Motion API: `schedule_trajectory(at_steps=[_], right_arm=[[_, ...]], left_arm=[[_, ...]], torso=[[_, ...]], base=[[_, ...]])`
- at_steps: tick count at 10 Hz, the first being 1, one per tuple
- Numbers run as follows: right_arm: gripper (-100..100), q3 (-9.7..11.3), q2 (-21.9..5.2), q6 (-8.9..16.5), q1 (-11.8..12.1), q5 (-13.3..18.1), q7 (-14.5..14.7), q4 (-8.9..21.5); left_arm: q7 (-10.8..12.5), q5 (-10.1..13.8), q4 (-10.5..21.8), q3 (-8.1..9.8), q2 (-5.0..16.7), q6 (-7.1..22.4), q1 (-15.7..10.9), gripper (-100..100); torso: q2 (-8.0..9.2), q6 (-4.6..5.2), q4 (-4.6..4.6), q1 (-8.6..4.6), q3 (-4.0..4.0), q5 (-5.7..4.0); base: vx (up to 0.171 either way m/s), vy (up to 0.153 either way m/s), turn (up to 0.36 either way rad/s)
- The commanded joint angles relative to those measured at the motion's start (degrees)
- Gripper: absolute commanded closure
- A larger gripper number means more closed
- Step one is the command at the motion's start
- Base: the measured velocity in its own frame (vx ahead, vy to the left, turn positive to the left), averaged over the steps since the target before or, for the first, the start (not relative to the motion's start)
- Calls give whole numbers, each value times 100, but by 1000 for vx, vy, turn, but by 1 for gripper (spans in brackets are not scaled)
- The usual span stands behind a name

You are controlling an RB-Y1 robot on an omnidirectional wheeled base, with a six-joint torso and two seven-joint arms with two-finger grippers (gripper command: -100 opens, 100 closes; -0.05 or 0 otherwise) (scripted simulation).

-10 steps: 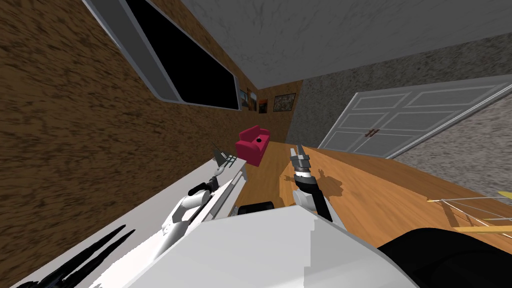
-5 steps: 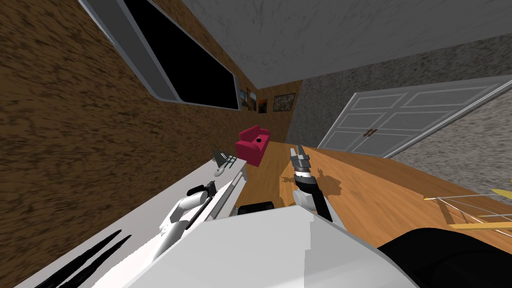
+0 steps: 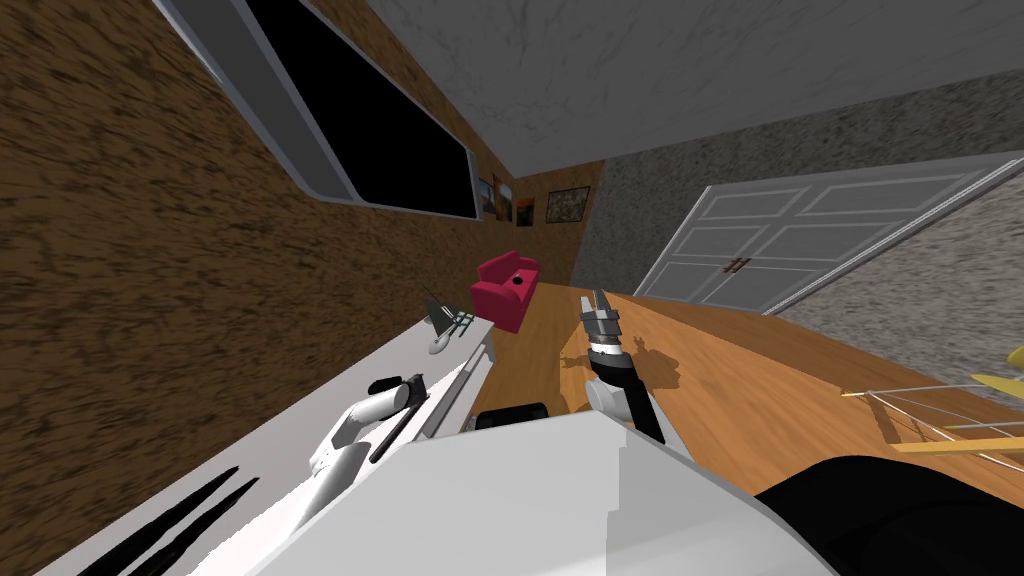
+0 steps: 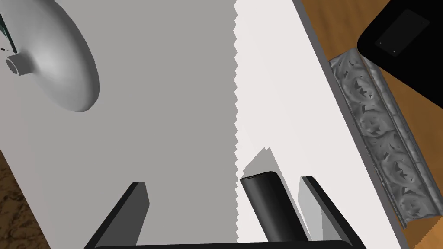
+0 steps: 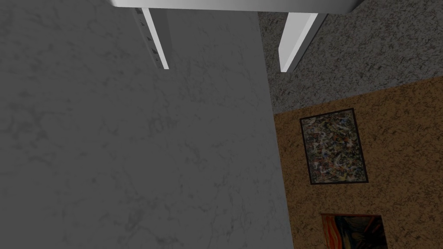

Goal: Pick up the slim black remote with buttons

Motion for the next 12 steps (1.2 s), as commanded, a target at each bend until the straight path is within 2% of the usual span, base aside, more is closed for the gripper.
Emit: schedule_trajectory(at_steps=[1, 2, 3, 5, 6, 8, 9, 12], right_arm=[[0, 0, 0, 0, 0, 0, 0, 0], [0, 0, 0, 0, 0, 0, 0, 0], [0, 0, 0, 0, 0, 0, 0, 0], [0, 0, 0, 0, 0, 0, 0, 0], [0, 0, 0, 0, 0, 0, 0, 0], [0, 0, 0, 0, 0, 0, 0, 0], [0, 0, 0, 0, 0, 0, 0, 0], [0, 0, 0, 0, 0, 0, 0, 0]], left_arm=[[70, -5, 108, 49, 6, 191, -53, -100], [161, 37, 307, 159, 34, 412, -92, -100], [161, 37, 307, 159, 34, 420, -92, -100], [340, 112, 665, 371, 79, 833, -163, -100], [340, 112, 679, 371, 79, 849, -163, -100], [503, 177, 1000, 564, 113, 1227, -225, -100], [503, 177, 1007, 564, 113, 1232, -225, -100], [701, 256, 1396, 798, 161, 1706, -299, -100]], torso=[[0, 0, 0, 0, 0, 0], [0, 1, 1, -2, 0, -1], [-2, 0, 0, 0, -1, 0], [-3, 0, 0, 4, -1, 1], [-1, 0, 0, 6, -1, 2], [-1, 0, 0, 1, 0, 0], [1, 1, 0, 4, 1, 1], [-3, 0, 0, 8, -2, 2]], base=[[-1, 9, -15], [7, 18, -8], [8, 19, -6], [6, 30, -20], [4, 18, -9], [0, 23, -20], [0, 32, -20], [7, 34, -7]])
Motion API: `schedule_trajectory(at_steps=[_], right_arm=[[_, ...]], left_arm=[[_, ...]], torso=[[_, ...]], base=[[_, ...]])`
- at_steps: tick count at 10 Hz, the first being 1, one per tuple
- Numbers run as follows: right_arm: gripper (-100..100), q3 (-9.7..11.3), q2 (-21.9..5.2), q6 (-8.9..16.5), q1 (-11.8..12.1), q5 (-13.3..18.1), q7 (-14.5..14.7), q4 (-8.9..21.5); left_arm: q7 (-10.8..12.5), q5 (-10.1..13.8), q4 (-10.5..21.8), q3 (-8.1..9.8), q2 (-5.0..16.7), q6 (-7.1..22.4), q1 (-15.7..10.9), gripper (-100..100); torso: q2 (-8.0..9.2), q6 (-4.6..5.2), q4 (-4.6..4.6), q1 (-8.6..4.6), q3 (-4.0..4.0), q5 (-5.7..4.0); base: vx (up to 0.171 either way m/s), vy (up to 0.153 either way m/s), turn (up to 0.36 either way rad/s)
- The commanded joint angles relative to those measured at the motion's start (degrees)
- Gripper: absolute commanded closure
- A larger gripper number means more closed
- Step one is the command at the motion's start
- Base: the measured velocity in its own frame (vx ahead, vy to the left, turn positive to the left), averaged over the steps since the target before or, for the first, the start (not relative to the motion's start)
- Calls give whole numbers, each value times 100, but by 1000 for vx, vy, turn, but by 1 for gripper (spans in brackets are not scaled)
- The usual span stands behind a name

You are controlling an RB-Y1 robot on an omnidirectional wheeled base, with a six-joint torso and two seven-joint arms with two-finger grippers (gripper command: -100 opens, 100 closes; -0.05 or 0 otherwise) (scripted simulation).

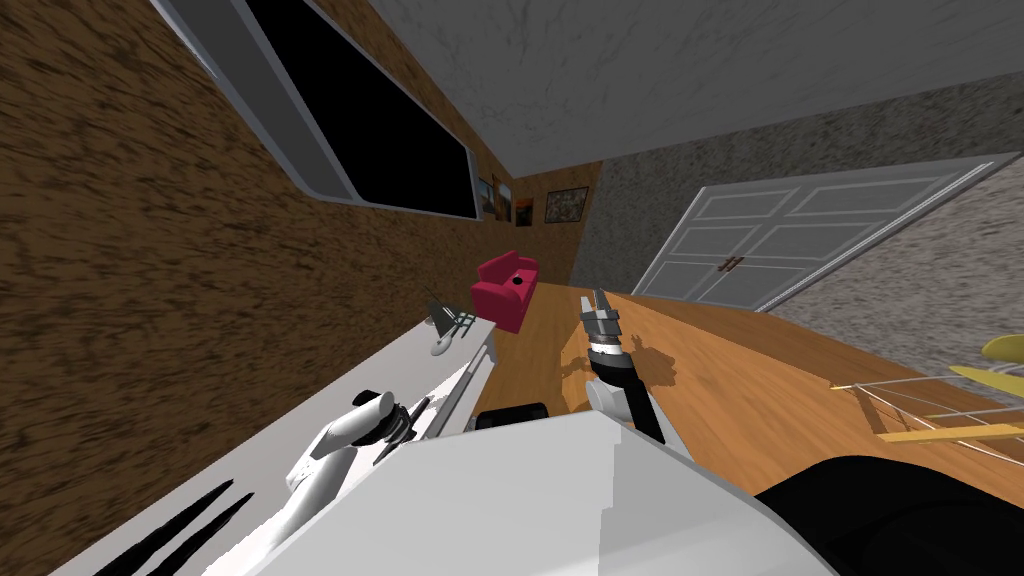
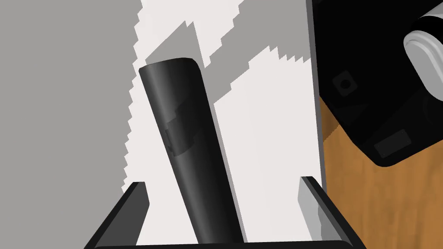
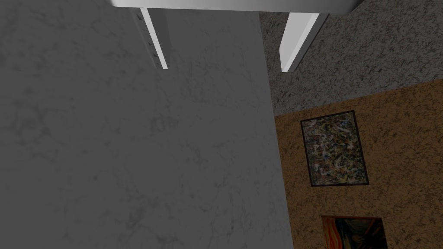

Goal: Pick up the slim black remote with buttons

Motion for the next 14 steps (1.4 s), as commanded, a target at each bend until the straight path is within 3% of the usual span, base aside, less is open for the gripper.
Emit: schedule_trajectory(at_steps=[1, 4, 5, 6, 7, 13, 14], right_arm=[[0, 0, 0, 0, 0, 0, 0, 0], [0, 0, 0, 0, 0, 0, 0, 0], [0, 0, 0, 0, 0, 0, 0, 0], [0, 0, 0, 0, 0, 0, 0, 0], [0, 0, 0, 0, 0, 0, 0, 0], [0, 0, 1, 0, 1, 0, 0, 0], [0, 0, 0, 0, 1, 0, 0, 0]], left_arm=[[76, 62, 207, 121, 53, 231, -45, -100], [194, 114, 437, 260, 110, 546, -94, -100], [160, 96, 405, 224, 85, 443, -80, -100], [168, 97, 423, 229, 87, 457, -84, 0], [-13, 86, 552, 284, 63, 343, -81, -100], [-647, 46, 1011, 480, -21, -48, -70, -100], [-580, 50, 985, 461, -10, -17, -77, -100]], torso=[[0, 0, 0, 0, 0, 0], [-2, 0, 0, 6, -1, 1], [-2, 0, 0, 3, -1, 1], [1, 0, 1, -9, 1, -2], [2, 0, 1, -12, 1, -3], [-28, 0, -7, -24, -17, -3], [-27, 0, -7, -16, -16, -1]], base=[[7, 28, -9], [9, 41, -17], [-3, 2, -11], [0, 0, 0], [32, -21, 94], [59, -24, 93], [14, -7, 27]])
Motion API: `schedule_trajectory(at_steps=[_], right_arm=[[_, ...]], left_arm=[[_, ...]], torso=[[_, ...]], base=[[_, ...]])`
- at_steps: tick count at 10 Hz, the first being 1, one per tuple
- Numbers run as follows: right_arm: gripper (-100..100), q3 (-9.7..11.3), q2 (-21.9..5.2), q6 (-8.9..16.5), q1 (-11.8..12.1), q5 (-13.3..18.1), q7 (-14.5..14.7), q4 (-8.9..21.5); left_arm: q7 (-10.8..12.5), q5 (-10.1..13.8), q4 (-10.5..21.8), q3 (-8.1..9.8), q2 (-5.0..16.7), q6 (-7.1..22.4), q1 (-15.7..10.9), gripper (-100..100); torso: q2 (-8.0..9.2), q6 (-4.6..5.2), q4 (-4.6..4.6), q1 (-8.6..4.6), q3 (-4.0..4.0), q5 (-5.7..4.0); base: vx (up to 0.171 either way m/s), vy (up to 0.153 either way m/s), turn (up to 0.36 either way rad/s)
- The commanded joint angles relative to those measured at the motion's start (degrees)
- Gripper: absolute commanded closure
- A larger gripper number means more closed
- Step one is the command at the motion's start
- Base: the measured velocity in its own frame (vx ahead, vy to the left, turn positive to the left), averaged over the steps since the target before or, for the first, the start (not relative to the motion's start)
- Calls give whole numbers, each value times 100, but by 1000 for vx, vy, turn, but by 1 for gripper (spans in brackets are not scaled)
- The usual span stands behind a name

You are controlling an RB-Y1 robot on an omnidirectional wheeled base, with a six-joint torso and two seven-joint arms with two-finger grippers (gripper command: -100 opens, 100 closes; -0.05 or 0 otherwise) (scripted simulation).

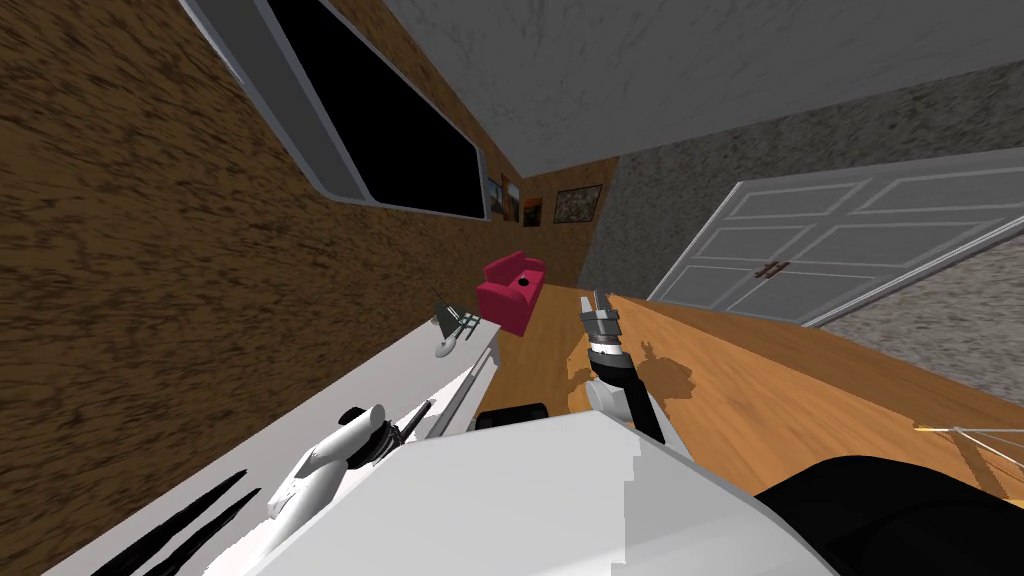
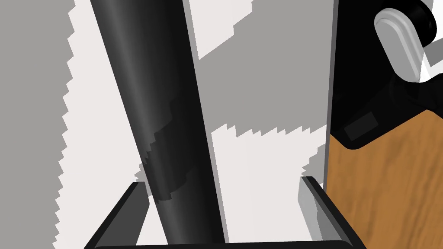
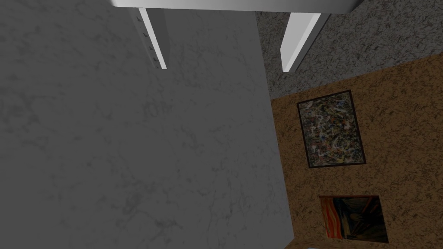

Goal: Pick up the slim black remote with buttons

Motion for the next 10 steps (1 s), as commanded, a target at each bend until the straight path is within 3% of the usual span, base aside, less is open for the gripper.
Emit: schedule_trajectory(at_steps=[1, 5, 6, 7, 10], right_arm=[[0, 0, 0, 0, 0, 0, 0, 0], [0, 0, 0, 0, 0, 0, 0, 0], [0, 0, 0, 0, 0, 0, 0, 0], [0, 0, 0, 0, 0, 0, 0, 0], [0, 0, 0, 0, -1, 0, 0, 0]], left_arm=[[0, 0, 0, 0, 0, 0, 0, 100], [7, 1, -1, 2, 0, 0, 0, 100], [6, 1, -1, 2, 0, 0, 0, 0], [229, 13, -183, -69, 25, 153, 4, 100], [501, 29, -380, -153, 61, 321, -1, 100]], torso=[[0, 0, 0, 0, 0, 0], [12, 3, 3, 2, 7, 0], [12, 2, 3, 2, 8, 0], [12, 2, 3, 2, 8, 1], [33, 6, 8, 12, 19, 2]], base=[[0, 0, 0], [0, 0, 0], [0, 0, 0], [-28, 27, -166], [-59, 30, -105]])
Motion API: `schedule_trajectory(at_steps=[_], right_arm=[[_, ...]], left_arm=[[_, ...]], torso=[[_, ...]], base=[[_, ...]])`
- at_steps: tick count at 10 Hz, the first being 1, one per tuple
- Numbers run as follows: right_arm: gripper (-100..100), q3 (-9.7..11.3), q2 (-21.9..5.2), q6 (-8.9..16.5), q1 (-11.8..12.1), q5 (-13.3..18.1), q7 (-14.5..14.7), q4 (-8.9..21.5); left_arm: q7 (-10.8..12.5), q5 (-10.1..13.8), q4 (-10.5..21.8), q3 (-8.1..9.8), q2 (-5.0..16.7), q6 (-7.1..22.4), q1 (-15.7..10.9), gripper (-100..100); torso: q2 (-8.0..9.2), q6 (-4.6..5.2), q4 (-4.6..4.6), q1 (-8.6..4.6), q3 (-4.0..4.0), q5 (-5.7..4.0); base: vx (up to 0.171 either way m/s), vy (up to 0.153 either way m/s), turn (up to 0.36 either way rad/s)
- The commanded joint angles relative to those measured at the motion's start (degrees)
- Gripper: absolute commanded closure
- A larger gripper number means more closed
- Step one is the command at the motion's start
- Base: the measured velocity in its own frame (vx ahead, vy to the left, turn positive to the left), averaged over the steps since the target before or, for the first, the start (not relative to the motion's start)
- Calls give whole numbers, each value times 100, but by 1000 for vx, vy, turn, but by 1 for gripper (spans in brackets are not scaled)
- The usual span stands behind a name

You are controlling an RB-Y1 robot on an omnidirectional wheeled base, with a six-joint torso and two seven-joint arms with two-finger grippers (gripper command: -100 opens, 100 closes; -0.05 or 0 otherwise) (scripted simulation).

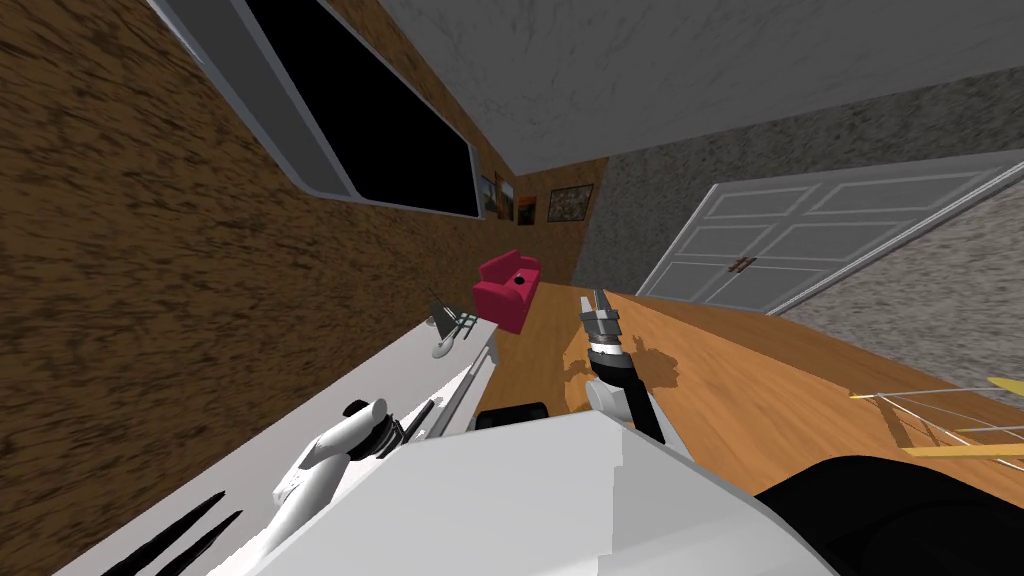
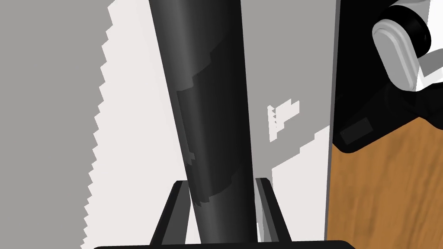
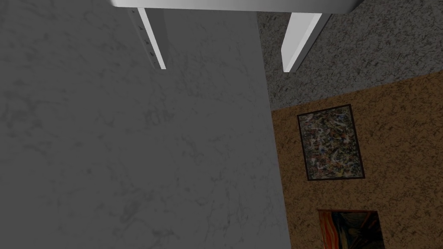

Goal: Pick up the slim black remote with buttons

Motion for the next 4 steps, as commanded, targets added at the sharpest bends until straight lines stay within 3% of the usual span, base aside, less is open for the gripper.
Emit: schedule_trajectory(at_steps=[1, 2, 3, 4], right_arm=[[0, 0, 0, 0, 0, 0, 0, 0], [0, 0, 0, 0, 0, 0, 0, 0], [0, 0, 0, 0, 0, 0, 0, 0], [0, 0, 0, 0, 1, 0, 0, 0]], left_arm=[[165, 10, -144, -44, 14, 117, 21, 100], [255, 16, -210, -72, 26, 173, 20, 100], [188, 9, -170, -57, 14, 129, 21, 100], [208, 10, -179, -61, 15, 144, 21, 0]], torso=[[0, 0, 0, 0, 0, 0], [2, -1, 0, -2, 1, -1], [1, -2, 0, -1, 1, -1], [-8, -4, -2, -3, -4, -1]], base=[[-64, 13, -59], [-60, 18, -57], [-25, 10, -13], [-5, 2, 2]])
